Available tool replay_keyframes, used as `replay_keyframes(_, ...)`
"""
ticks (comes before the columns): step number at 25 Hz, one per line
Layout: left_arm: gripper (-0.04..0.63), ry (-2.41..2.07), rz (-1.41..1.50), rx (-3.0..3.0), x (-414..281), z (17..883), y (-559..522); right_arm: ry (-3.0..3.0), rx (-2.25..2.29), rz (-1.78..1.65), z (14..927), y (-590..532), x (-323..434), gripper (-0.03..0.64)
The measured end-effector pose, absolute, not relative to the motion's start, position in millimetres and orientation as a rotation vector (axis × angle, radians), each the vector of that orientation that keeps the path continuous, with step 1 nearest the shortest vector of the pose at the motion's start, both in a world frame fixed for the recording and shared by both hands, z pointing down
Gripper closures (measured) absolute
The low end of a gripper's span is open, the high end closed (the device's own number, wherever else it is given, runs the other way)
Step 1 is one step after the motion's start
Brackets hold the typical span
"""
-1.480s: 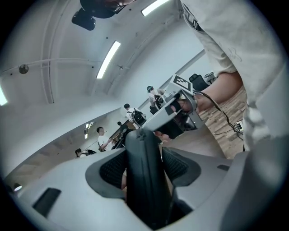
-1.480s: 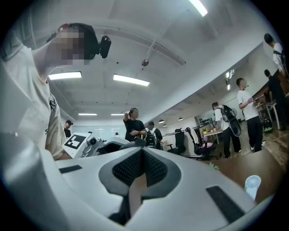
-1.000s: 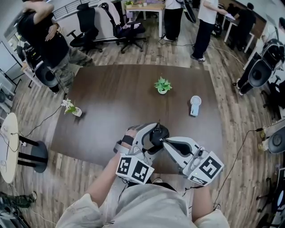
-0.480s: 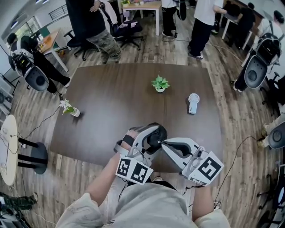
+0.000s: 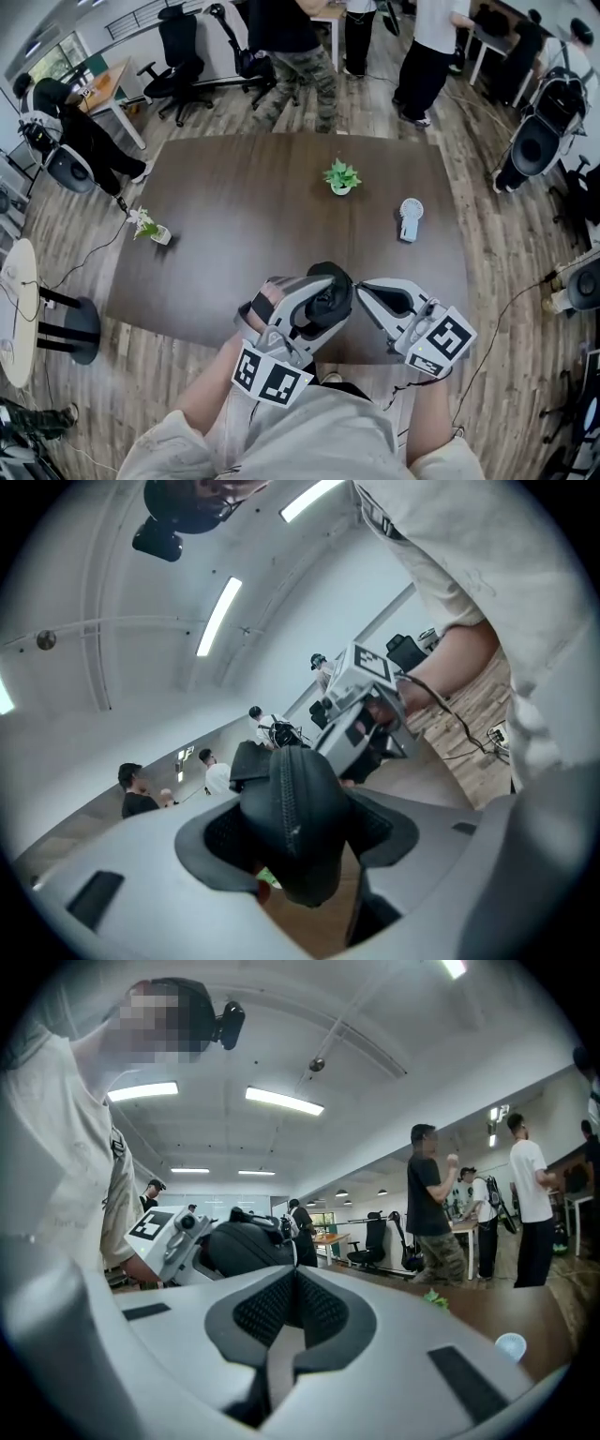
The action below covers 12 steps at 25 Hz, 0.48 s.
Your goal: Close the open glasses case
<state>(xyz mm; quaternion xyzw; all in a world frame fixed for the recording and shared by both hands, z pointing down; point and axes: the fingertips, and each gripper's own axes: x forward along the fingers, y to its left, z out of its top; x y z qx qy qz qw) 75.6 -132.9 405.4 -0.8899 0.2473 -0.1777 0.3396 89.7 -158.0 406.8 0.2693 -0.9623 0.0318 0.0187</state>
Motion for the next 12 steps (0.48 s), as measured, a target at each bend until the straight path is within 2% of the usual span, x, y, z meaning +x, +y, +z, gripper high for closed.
replay_keyframes(4,0.321,0.646,-0.419,-2.368,73.7,401.8,-131.5,-2.995,0.874,0.165,416.0,-167.0,91.2,0.615)
replay_keyframes(8,0.311,0.703,-0.541,-2.432,65.1,421.3,-148.4,-2.976,0.930,0.141,412.3,-169.0,92.4,0.615)
replay_keyframes(12,0.253,0.741,-0.606,-2.462,63.6,434.2,-156.5,-2.939,0.986,0.109,410.6,-170.9,97.4,0.615)
